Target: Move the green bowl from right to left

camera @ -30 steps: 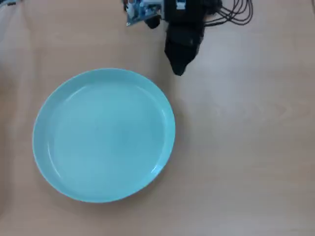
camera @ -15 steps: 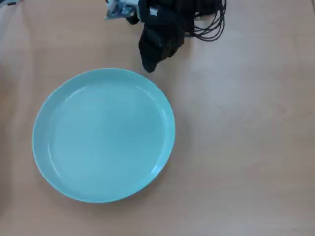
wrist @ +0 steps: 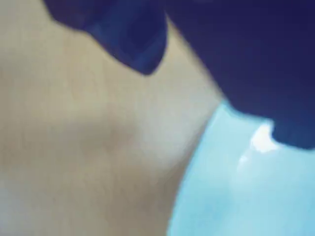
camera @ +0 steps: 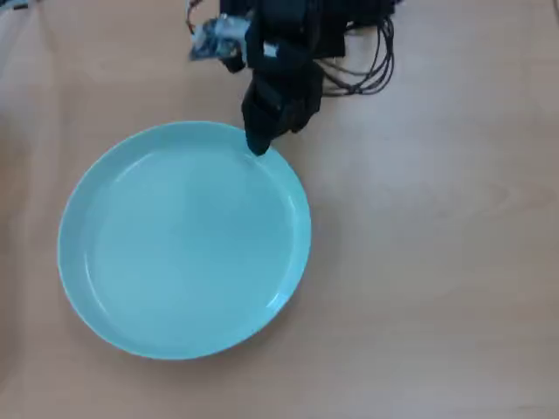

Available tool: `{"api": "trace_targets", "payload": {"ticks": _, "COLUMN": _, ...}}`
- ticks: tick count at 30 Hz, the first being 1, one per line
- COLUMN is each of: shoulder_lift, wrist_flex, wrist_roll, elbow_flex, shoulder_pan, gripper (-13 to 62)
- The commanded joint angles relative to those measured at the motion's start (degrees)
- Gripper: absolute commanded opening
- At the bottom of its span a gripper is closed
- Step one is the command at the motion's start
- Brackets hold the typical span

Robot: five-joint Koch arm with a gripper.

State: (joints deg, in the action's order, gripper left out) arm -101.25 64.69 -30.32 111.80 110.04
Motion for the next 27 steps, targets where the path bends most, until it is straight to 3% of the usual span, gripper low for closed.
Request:
{"api": "trace_targets", "payload": {"ticks": 1, "shoulder_lift": 1.4, "wrist_flex": -4.0, "wrist_roll": -0.3, "elbow_flex": -1.7, "shoulder_pan": 0.2, "gripper": 28.6}}
{"api": "trace_targets", "payload": {"ticks": 27, "shoulder_lift": 12.0, "wrist_flex": -10.5, "wrist_roll": 0.0, "elbow_flex": -2.0, "shoulder_pan": -0.1, "gripper": 27.1}}
